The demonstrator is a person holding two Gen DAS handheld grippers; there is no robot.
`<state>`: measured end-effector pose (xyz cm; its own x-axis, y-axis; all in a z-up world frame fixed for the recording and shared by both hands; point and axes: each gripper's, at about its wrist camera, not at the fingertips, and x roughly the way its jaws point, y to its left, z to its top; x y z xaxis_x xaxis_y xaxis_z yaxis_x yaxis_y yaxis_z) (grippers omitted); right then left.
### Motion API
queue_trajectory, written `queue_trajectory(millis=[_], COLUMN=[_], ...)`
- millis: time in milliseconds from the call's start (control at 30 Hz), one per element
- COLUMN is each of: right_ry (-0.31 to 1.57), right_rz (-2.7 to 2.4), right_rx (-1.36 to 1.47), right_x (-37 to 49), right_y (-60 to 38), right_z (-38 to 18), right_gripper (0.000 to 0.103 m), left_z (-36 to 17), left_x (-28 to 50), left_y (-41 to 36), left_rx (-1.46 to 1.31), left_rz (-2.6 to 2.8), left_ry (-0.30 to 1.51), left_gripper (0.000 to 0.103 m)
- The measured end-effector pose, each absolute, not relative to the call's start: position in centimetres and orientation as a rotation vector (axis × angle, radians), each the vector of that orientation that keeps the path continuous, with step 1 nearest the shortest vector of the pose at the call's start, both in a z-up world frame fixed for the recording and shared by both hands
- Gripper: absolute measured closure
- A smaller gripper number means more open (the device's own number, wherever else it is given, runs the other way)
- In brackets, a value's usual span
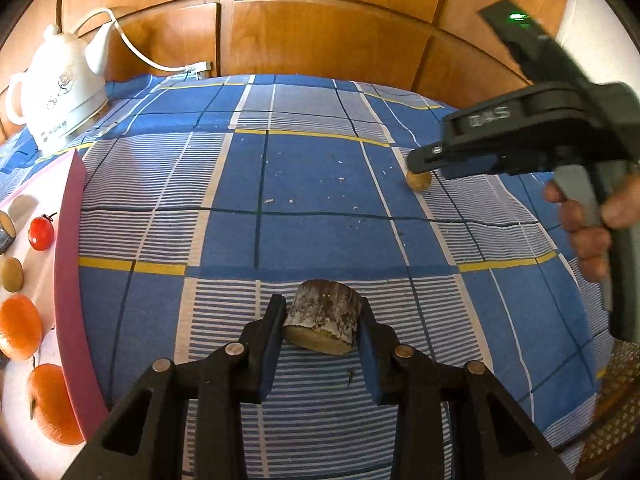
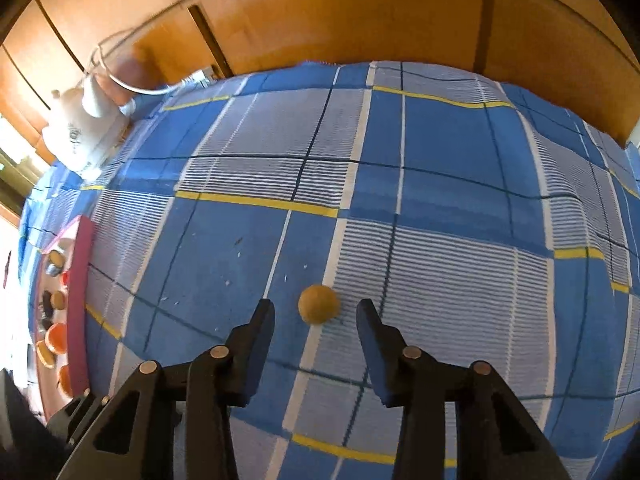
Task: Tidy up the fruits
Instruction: 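Close the left gripper on the wooden log slice while the right gripper closes on the tan ball, then carry the wooden log slice into the pink tray and open the left gripper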
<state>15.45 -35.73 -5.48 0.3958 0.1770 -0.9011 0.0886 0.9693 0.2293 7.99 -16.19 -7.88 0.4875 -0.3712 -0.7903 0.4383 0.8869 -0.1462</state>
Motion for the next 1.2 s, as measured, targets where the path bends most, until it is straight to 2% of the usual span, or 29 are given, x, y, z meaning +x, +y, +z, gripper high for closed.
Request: queue_trajectory(millis=[100, 133, 167, 400, 567, 1200], right_ry=[1.209, 1.218, 1.220, 1.221, 1.227, 1.207], right_rz=[0.060, 0.068, 0.069, 0.161, 0.224, 0.266], right_rx=[0.238, 0.242, 0.233, 0.103, 0.044, 0.044], right_x=[16.7, 16.9, 16.9, 14.3, 11.9, 11.8], right_y=[-35.1, -35.0, -34.9, -32.8, -31.5, -31.9], right_z=[-6.8, -7.1, -7.3, -6.1, -7.2, -7.4], right_gripper=[0.060, 0.065, 0.079, 0.079, 0.079, 0.078], left_z=[-7.9, -7.9, -7.9, -7.9, -7.9, -5.3], left_x=[7.9, 7.9, 7.9, 7.8, 7.7, 6.1], left_y=[-16.2, -16.2, -16.2, -16.0, -16.1, -13.9], left_rx=[0.075, 0.078, 0.079, 0.073, 0.084, 0.034], left_rz=[-0.492, -0.492, -0.494, -0.498, -0.501, -0.446], left_ry=[0.937, 0.935, 0.934, 0.931, 0.929, 0.939], left_gripper=[0.068, 0.068, 0.068, 0.068, 0.069, 0.069])
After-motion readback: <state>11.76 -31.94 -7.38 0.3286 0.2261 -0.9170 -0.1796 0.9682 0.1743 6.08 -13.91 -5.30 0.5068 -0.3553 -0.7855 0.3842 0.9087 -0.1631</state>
